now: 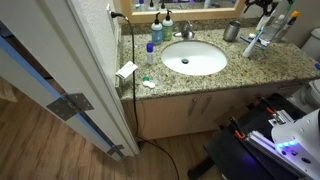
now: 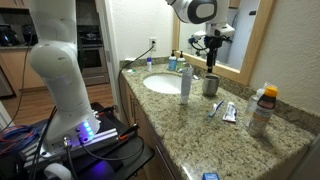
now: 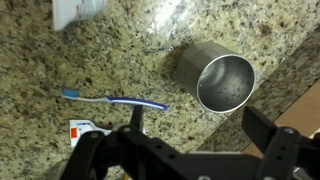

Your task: Place the cup in the sink then open the tap

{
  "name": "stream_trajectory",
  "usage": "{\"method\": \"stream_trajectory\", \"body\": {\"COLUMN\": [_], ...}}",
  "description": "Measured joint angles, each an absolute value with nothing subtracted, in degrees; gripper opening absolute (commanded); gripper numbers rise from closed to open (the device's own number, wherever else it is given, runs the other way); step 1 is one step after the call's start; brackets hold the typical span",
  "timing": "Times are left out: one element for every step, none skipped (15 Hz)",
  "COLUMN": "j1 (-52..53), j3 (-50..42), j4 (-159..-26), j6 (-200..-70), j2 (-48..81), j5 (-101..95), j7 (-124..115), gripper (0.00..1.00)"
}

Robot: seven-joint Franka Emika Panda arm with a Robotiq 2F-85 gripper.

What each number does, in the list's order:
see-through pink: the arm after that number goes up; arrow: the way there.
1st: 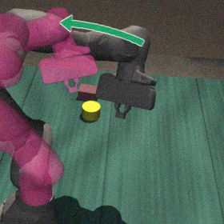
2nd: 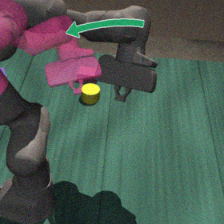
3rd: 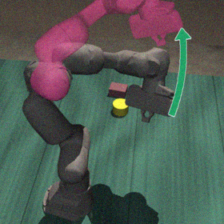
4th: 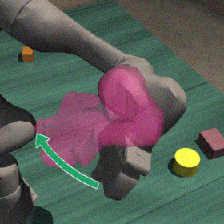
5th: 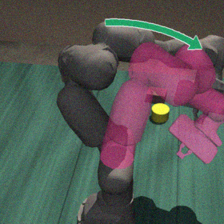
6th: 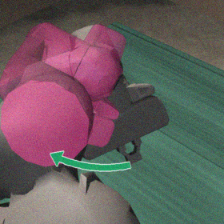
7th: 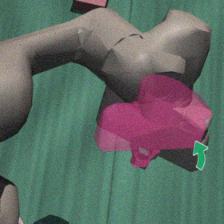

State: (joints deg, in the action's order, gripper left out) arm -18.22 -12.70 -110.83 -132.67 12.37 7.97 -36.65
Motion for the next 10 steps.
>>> {"method": "stream_trajectory", "body": {"j1": [-18.22,-18.22,-18.22,-18.20,-18.11,-17.85,-17.53,-17.17,-16.78,-16.41], "j3": [-12.95,-13.10,-13.16,-13.16,-13.26,-13.46,-13.55,-13.57,-13.60,-13.65], "j4": [-109.24,-108.10,-107.47,-107.18,-107.13,-107.18,-107.26,-107.31,-107.36,-107.36], "j6": [-132.65,-132.64,-132.63,-132.59,-132.60,-132.65,-132.90,-133.38,-133.74,-133.96], "j2": [14.14,15.37,16.05,16.23,16.22,16.26,16.44,16.86,17.40,18.02], "j5": [8.04,8.05,8.05,8.05,8.05,7.98,7.98,8.04,8.04,8.04], "j7": [-36.13,-35.93,-35.83,-35.81,-35.81,-35.81,-35.81,-35.81,-35.85,-35.89], "gripper": [1.00,1.00,1.00,1.00,1.00,1.00,1.00,1.00,1.00,1.00]}}
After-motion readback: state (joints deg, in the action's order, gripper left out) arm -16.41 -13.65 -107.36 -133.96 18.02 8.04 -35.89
